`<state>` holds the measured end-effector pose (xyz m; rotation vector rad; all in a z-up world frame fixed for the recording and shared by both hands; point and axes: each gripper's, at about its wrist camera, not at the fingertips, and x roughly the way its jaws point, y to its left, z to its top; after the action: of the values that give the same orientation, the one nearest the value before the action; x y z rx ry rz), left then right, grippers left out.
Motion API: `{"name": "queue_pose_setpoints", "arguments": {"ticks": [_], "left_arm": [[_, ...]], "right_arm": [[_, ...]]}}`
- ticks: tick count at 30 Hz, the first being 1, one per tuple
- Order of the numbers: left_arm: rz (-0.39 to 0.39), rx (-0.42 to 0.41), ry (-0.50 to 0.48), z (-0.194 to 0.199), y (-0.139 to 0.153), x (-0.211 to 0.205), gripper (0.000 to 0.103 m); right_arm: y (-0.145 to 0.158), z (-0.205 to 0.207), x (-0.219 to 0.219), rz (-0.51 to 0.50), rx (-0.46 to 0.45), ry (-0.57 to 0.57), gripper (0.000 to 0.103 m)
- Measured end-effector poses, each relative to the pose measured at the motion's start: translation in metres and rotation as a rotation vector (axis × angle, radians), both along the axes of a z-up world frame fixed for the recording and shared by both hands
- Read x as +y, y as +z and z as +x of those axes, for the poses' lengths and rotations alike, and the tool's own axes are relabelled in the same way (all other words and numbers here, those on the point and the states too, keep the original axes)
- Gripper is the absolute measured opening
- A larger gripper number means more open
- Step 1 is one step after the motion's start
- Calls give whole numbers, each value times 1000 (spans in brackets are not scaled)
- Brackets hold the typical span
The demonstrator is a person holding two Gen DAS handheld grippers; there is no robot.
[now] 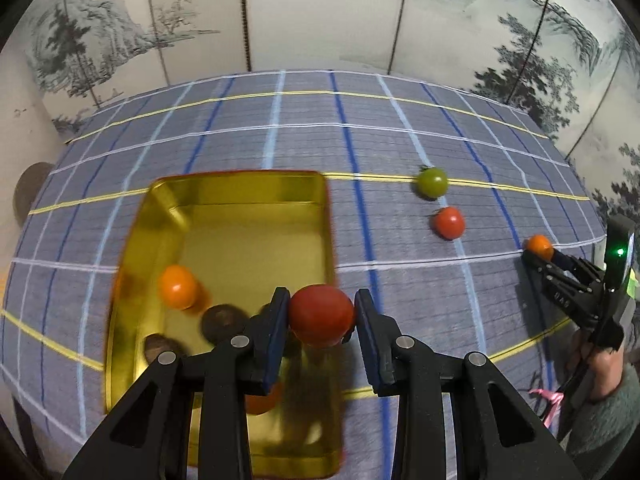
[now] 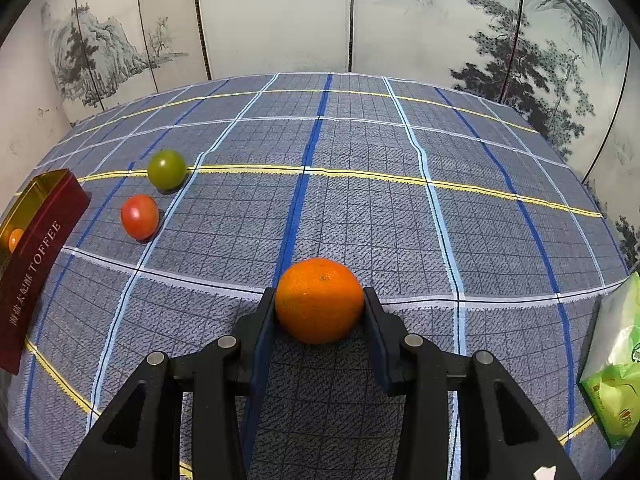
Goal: Organize fruits
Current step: 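Carry the red tomato into the gold tin and open the left gripper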
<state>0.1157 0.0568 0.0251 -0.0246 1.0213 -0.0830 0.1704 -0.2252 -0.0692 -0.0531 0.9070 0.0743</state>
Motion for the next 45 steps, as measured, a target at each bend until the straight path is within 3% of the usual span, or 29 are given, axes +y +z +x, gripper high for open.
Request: {"name": "queue_pose_setpoints", "arguments": {"ticks": [14,29,45], "left_arm": [[-31,27,140,-35,-5,94,34],[-18,96,188,-51,-37,118,34],[-30,96,197,-55,-41,128,34]], "right_arm": [[0,0,0,-1,0,0,38],[0,0,1,-2,0,0,38],[1,-1,1,-5,0,0,38]]}}
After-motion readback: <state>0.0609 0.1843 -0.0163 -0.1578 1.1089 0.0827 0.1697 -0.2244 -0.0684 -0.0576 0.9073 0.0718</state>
